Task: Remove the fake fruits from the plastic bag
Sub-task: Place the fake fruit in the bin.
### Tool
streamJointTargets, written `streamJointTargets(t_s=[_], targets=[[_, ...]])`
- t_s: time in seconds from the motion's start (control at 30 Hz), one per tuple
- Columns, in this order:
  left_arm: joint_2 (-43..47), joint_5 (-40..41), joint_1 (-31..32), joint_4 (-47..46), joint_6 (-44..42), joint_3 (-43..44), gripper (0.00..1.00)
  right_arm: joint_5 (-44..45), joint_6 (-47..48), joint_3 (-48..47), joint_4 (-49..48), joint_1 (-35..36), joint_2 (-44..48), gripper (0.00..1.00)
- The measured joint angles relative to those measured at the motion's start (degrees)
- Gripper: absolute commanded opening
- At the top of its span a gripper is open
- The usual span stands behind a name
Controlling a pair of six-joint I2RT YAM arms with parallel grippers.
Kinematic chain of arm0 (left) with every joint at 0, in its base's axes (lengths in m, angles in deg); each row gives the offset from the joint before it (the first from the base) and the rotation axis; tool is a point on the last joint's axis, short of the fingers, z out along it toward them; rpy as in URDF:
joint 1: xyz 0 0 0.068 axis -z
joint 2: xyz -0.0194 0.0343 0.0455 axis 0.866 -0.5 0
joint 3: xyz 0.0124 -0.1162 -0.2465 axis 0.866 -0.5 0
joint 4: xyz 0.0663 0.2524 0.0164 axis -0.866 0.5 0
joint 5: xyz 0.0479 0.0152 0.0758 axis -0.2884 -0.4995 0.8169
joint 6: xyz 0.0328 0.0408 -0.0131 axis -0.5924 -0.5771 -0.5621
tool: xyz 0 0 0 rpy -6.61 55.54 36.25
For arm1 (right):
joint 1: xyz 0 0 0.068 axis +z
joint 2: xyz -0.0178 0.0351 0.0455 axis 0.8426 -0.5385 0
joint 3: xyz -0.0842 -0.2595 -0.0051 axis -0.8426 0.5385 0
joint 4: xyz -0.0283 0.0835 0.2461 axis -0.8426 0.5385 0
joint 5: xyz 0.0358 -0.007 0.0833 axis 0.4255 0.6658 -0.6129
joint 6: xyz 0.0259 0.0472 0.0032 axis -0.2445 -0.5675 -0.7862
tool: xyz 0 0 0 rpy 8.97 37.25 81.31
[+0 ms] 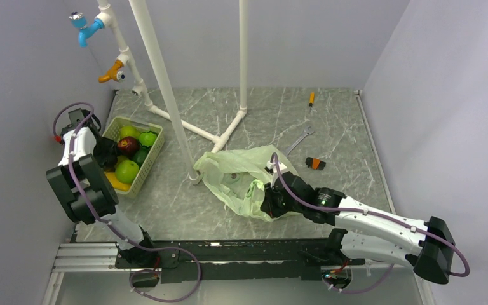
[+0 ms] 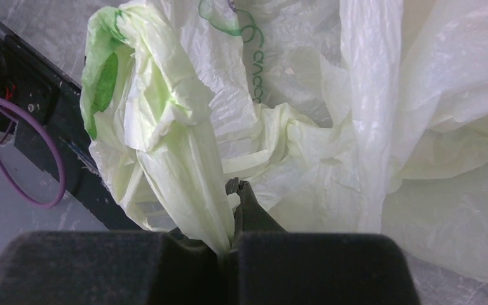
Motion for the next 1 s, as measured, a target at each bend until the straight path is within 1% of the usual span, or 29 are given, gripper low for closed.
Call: streamJointTargets(t_s=[0.03, 0.07, 0.13, 0.43, 0.57, 0.8, 1.0], targets=[[-0.02, -0.61, 0.02, -0.07, -0.09, 0.0, 0.82, 0.0, 0.0, 0.0, 0.0, 0.0, 0.22, 0.0], [-0.02, -0.87, 0.04, -0.07, -0.26, 0.0, 0.9, 0.0, -0.02, 0.0, 0.0, 0.0, 0.33, 0.0], [-0.02, -1.33, 0.13, -0.04, -0.61, 0.0, 0.99, 0.0, -0.07, 0.0, 0.0, 0.0, 0.42, 0.0], [0.35, -1.75, 0.28, 0.04, -0.72, 0.0, 1.0, -0.09, -0.22, 0.02, 0.0, 0.0, 0.42, 0.0], [2.21, 0.09, 1.25, -0.33, -2.05, -0.04, 0.99, -0.35, -0.22, 0.02, -0.09, 0.0, 0.42, 0.0], [10.16, 2.19, 4.74, -5.4, -5.84, -3.78, 0.99, -0.98, -0.22, 0.13, -0.57, 0.0, 0.63, 0.0], [17.94, 4.76, 9.44, -10.1, -9.84, -7.58, 0.99, -1.01, -0.17, 1.55, -1.31, 0.0, 2.12, 0.0]])
